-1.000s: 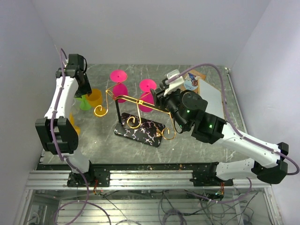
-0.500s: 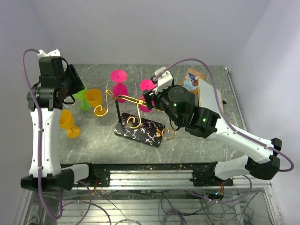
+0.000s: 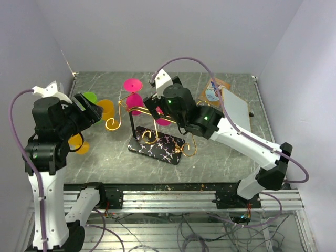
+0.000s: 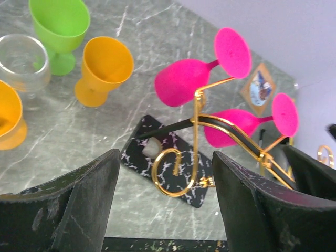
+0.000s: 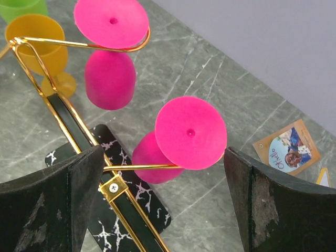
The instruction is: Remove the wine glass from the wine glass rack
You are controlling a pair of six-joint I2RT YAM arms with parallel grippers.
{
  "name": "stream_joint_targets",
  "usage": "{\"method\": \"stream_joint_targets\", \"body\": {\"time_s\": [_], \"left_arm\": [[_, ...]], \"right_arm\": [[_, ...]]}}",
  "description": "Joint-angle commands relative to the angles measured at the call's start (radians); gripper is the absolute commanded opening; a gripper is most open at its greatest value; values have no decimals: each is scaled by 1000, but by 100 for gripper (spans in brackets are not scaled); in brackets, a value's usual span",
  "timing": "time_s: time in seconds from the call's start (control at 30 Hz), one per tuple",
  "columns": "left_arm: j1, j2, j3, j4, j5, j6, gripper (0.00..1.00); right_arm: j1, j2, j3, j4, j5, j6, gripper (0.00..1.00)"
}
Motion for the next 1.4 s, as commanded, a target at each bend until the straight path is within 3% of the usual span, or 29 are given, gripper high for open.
{"method": "stream_joint_targets", "body": {"time_s": [0.0,0.43,1.07,1.23,1.37], "left_arm": [[0,-28,6,69,86,-66,81],[-1,-17,85,68,124,-67,81],[0,-13,96,57,129,-18,83],[-1,-9,87,64,138,-7,84],[-1,-9,81,69,142,0,84]], "right_arm": [[-14,58,68,-58,6,-17,95],[-32,223,187,-113,137,-35,91],[-43,370,335,-199,253,-9,65],[-42,379,361,-215,266,-10,54],[-38,363,343,-208,265,-31,39]]}}
